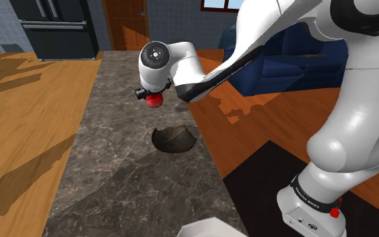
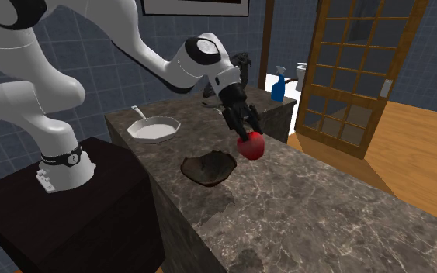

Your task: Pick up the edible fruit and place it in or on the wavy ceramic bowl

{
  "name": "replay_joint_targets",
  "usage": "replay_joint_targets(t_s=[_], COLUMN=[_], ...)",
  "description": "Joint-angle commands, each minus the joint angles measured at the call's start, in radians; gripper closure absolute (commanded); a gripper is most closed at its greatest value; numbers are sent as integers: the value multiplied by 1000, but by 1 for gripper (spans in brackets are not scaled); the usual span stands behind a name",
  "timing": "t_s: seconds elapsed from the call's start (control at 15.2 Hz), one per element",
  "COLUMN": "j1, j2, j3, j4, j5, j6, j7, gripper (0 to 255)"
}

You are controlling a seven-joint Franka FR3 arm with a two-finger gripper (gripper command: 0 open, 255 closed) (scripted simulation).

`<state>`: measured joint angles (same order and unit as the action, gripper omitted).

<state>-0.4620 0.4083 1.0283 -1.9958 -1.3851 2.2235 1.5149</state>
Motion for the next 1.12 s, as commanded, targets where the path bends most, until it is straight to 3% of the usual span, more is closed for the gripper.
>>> replay_joint_targets(t_s=[0.0, 0.2, 0.33, 0.4, 0.46, 0.59, 1.06], j1=[-49, -150, -216, -215, -179, -45, -188], j2=[-81, -252, -426, -531, -619, -728, -651], j3=[44, 128, 174, 165, 129, 19, 164], j4=[-68, -191, -279, -326, -372, -452, -456], j5=[49, 163, 310, 416, 515, 637, 465], j6=[30, 121, 231, 297, 345, 379, 395], j7=[7, 8, -38, -87, -138, -201, -33], gripper=[255, 255, 255, 255, 255, 255, 255])
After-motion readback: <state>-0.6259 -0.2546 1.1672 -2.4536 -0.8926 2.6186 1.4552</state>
